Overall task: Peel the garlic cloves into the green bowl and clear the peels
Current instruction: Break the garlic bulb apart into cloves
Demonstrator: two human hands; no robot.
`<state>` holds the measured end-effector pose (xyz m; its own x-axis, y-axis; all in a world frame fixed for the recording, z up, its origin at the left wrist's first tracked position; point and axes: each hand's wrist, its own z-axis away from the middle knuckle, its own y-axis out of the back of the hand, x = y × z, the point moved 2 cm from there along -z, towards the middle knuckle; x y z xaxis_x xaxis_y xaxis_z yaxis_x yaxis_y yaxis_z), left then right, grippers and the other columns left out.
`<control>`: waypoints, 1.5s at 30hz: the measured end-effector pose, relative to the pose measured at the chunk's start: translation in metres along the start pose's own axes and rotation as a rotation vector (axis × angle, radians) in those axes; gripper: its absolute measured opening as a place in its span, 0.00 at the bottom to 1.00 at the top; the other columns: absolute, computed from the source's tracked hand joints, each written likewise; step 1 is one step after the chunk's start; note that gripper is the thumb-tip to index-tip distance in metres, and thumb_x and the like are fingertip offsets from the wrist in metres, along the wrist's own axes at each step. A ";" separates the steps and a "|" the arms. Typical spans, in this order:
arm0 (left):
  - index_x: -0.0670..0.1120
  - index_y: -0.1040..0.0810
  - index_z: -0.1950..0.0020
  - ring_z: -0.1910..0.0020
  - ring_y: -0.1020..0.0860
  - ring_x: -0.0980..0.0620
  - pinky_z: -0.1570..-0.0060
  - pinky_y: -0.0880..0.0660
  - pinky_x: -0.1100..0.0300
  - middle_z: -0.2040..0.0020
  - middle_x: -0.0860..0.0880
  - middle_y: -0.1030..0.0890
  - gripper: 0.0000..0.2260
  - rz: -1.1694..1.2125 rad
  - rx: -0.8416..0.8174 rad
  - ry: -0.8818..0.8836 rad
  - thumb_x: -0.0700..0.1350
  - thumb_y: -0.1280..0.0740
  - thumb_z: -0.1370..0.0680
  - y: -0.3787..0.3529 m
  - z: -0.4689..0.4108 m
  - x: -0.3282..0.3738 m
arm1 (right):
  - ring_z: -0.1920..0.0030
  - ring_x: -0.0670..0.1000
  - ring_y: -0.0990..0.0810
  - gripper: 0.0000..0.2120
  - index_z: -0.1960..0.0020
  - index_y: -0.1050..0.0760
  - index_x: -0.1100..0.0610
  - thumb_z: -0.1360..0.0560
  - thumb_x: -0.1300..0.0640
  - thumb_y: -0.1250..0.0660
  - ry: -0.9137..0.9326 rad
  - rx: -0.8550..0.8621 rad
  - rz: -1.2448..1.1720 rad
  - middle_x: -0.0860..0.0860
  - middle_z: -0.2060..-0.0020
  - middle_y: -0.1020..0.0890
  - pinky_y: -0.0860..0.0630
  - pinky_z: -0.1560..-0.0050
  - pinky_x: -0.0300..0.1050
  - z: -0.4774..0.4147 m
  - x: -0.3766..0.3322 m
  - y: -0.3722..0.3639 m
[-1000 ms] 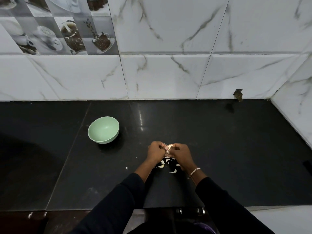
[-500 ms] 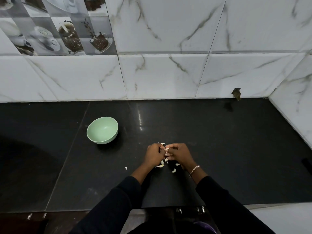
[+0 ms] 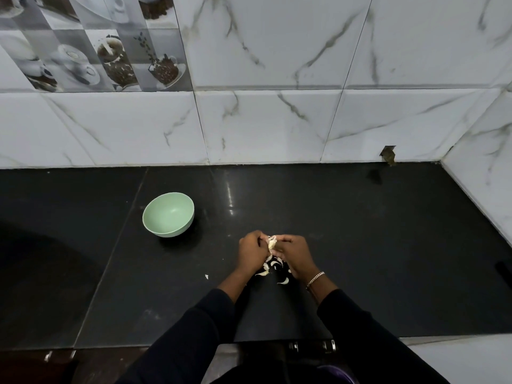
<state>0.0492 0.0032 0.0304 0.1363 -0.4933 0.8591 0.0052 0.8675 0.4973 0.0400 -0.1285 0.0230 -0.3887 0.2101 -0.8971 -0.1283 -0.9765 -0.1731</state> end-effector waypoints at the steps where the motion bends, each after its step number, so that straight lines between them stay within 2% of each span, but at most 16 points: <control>1: 0.43 0.19 0.56 0.69 0.17 0.51 0.66 0.21 0.61 0.66 0.46 0.16 0.10 0.052 0.011 0.025 0.34 0.38 0.23 0.000 0.000 0.001 | 0.57 0.54 0.16 0.07 0.48 0.21 0.73 0.26 0.75 0.34 -0.010 -0.010 -0.048 0.62 0.57 0.16 0.17 0.58 0.42 0.002 -0.003 0.000; 5: 0.45 0.22 0.50 0.68 0.15 0.49 0.66 0.21 0.62 0.64 0.43 0.17 0.12 0.181 0.025 0.077 0.31 0.39 0.25 0.000 0.002 0.003 | 0.60 0.54 0.15 0.10 0.45 0.22 0.74 0.26 0.75 0.32 -0.022 -0.039 -0.117 0.64 0.55 0.16 0.18 0.60 0.42 0.004 -0.006 0.001; 9: 0.44 0.20 0.49 0.66 0.15 0.51 0.60 0.18 0.60 0.61 0.41 0.15 0.10 0.240 -0.084 0.110 0.32 0.33 0.26 -0.001 0.000 0.001 | 0.60 0.55 0.16 0.12 0.44 0.22 0.71 0.28 0.74 0.29 0.001 0.045 -0.027 0.64 0.56 0.16 0.17 0.58 0.43 0.002 -0.005 0.008; 11: 0.44 0.18 0.50 0.61 0.14 0.49 0.54 0.16 0.54 0.59 0.41 0.14 0.09 0.245 -0.153 0.104 0.34 0.27 0.27 -0.002 -0.001 -0.001 | 0.61 0.54 0.15 0.13 0.45 0.22 0.70 0.29 0.74 0.28 0.019 0.071 0.012 0.63 0.57 0.15 0.18 0.60 0.41 0.002 -0.005 0.012; 13: 0.43 0.17 0.54 0.58 0.14 0.45 0.52 0.16 0.52 0.58 0.39 0.14 0.06 0.258 -0.200 0.111 0.35 0.24 0.28 -0.002 0.000 -0.003 | 0.62 0.52 0.15 0.13 0.45 0.21 0.70 0.29 0.76 0.30 0.021 0.067 0.041 0.62 0.58 0.15 0.19 0.61 0.40 0.002 -0.005 0.015; 16: 0.42 0.16 0.55 0.60 0.14 0.45 0.53 0.17 0.52 0.60 0.39 0.14 0.06 0.249 -0.191 0.139 0.34 0.23 0.29 -0.001 0.000 -0.006 | 0.61 0.53 0.15 0.13 0.45 0.21 0.69 0.29 0.76 0.31 0.012 0.026 0.070 0.62 0.58 0.15 0.18 0.58 0.41 0.004 -0.006 0.015; 18: 0.40 0.16 0.53 0.63 0.15 0.48 0.57 0.17 0.56 0.60 0.38 0.14 0.06 0.235 -0.171 0.157 0.32 0.25 0.28 -0.001 0.001 -0.005 | 0.61 0.53 0.15 0.13 0.45 0.21 0.70 0.28 0.77 0.32 -0.002 0.020 0.054 0.61 0.58 0.15 0.17 0.58 0.42 0.005 -0.007 0.014; 21: 0.40 0.17 0.53 0.65 0.15 0.48 0.62 0.18 0.58 0.61 0.40 0.14 0.04 0.163 -0.127 0.129 0.35 0.26 0.27 -0.002 0.004 -0.003 | 0.64 0.53 0.16 0.09 0.47 0.22 0.69 0.27 0.74 0.32 -0.039 0.044 0.002 0.61 0.59 0.16 0.17 0.63 0.44 0.008 -0.008 0.008; 23: 0.42 0.17 0.55 0.64 0.15 0.46 0.61 0.17 0.54 0.63 0.43 0.15 0.02 0.113 -0.106 0.090 0.39 0.27 0.27 -0.006 0.005 -0.003 | 0.67 0.52 0.17 0.07 0.48 0.23 0.70 0.26 0.73 0.32 -0.047 0.059 -0.039 0.62 0.59 0.17 0.18 0.67 0.44 0.010 -0.008 0.002; 26: 0.43 0.17 0.57 0.64 0.15 0.45 0.61 0.17 0.53 0.65 0.44 0.15 0.01 0.124 -0.058 0.100 0.39 0.29 0.27 -0.008 0.006 -0.002 | 0.70 0.52 0.18 0.05 0.51 0.24 0.69 0.26 0.74 0.32 -0.036 0.100 -0.090 0.63 0.62 0.18 0.19 0.70 0.42 0.011 -0.006 -0.004; 30: 0.41 0.17 0.57 0.69 0.17 0.49 0.65 0.20 0.61 0.66 0.42 0.15 0.03 0.223 -0.050 0.154 0.36 0.30 0.26 -0.003 0.006 0.000 | 0.68 0.55 0.17 0.06 0.51 0.23 0.70 0.27 0.75 0.32 -0.009 0.091 -0.146 0.64 0.61 0.17 0.17 0.66 0.44 0.012 -0.005 -0.005; 35: 0.41 0.18 0.59 0.73 0.21 0.52 0.66 0.24 0.60 0.71 0.45 0.18 0.05 0.365 -0.066 0.241 0.35 0.32 0.24 -0.004 0.005 -0.006 | 0.67 0.58 0.16 0.08 0.48 0.24 0.73 0.27 0.76 0.34 0.004 0.062 -0.169 0.66 0.59 0.16 0.16 0.63 0.46 0.011 -0.002 -0.004; 39: 0.39 0.17 0.59 0.75 0.22 0.53 0.66 0.24 0.60 0.72 0.45 0.19 0.06 0.397 -0.027 0.287 0.34 0.33 0.24 -0.005 0.005 -0.009 | 0.66 0.59 0.17 0.09 0.49 0.22 0.71 0.27 0.76 0.34 0.024 0.037 -0.123 0.66 0.59 0.16 0.16 0.61 0.47 0.011 0.001 -0.007; 43: 0.38 0.17 0.54 0.68 0.16 0.47 0.57 0.18 0.51 0.65 0.43 0.15 0.07 0.421 -0.060 0.305 0.31 0.34 0.26 -0.005 0.001 -0.012 | 0.64 0.59 0.16 0.08 0.49 0.21 0.71 0.27 0.76 0.35 0.028 0.018 -0.081 0.66 0.58 0.15 0.16 0.58 0.48 0.008 0.002 -0.002; 45: 0.37 0.19 0.48 0.65 0.15 0.45 0.57 0.16 0.52 0.59 0.40 0.15 0.10 0.474 -0.080 0.358 0.30 0.36 0.26 -0.003 -0.001 -0.011 | 0.60 0.59 0.16 0.08 0.50 0.20 0.70 0.27 0.76 0.34 0.019 0.042 -0.040 0.64 0.59 0.15 0.16 0.53 0.52 0.004 0.003 0.005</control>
<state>0.0484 0.0059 0.0194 0.4671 -0.0109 0.8841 -0.0656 0.9967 0.0470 0.0348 -0.1324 0.0213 -0.3652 0.2481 -0.8972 -0.1822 -0.9642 -0.1924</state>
